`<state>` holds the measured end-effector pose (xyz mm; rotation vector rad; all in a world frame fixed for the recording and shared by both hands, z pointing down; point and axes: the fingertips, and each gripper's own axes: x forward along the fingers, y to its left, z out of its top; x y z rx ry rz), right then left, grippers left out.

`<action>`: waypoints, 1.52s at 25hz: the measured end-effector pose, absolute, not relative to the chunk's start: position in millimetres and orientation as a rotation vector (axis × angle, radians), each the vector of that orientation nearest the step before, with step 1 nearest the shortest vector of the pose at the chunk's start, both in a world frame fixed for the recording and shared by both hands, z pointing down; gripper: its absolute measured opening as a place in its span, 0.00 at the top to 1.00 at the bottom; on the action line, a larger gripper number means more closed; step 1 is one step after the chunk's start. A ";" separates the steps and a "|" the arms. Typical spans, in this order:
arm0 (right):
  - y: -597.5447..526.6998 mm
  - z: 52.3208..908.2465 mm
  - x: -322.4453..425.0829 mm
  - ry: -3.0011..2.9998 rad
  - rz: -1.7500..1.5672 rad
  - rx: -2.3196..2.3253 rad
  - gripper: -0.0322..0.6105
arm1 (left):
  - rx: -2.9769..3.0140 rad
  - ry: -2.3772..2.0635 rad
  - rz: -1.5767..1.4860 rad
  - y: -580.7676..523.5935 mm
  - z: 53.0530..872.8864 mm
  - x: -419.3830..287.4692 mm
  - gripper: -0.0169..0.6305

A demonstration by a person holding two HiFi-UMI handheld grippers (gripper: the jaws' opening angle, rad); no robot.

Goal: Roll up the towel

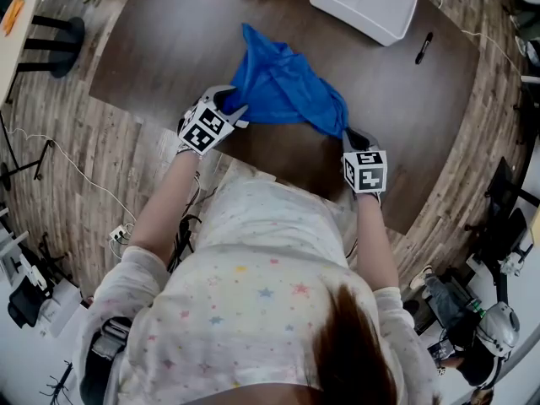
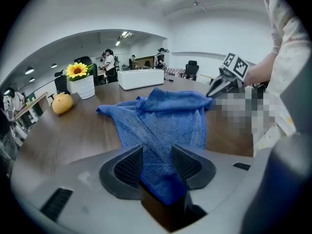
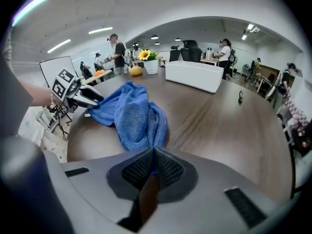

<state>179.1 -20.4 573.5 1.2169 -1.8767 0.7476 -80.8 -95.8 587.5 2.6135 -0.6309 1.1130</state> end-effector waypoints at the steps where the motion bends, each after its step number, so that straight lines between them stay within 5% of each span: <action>1: -11.0 573.6 174.7 -1.882 0.766 1.214 0.93 | 2.613 -0.634 1.118 -94.4 587.4 -85.0 0.72; 11: 44.8 568.8 148.8 -1.946 0.842 1.130 0.92 | 2.560 -0.736 1.154 -90.2 588.7 -121.6 0.71; 18: -36.5 541.6 169.2 -2.018 0.789 1.228 0.79 | 2.613 -0.795 1.058 -101.5 561.5 -108.2 0.71; 30: -105.2 583.1 103.5 -2.032 0.681 0.984 0.77 | 2.642 -0.739 0.998 -120.1 576.8 -50.2 0.71; 38: -104.1 584.8 108.6 -2.003 0.638 0.981 0.91 | 2.629 -0.736 1.048 -115.2 589.8 -53.2 0.71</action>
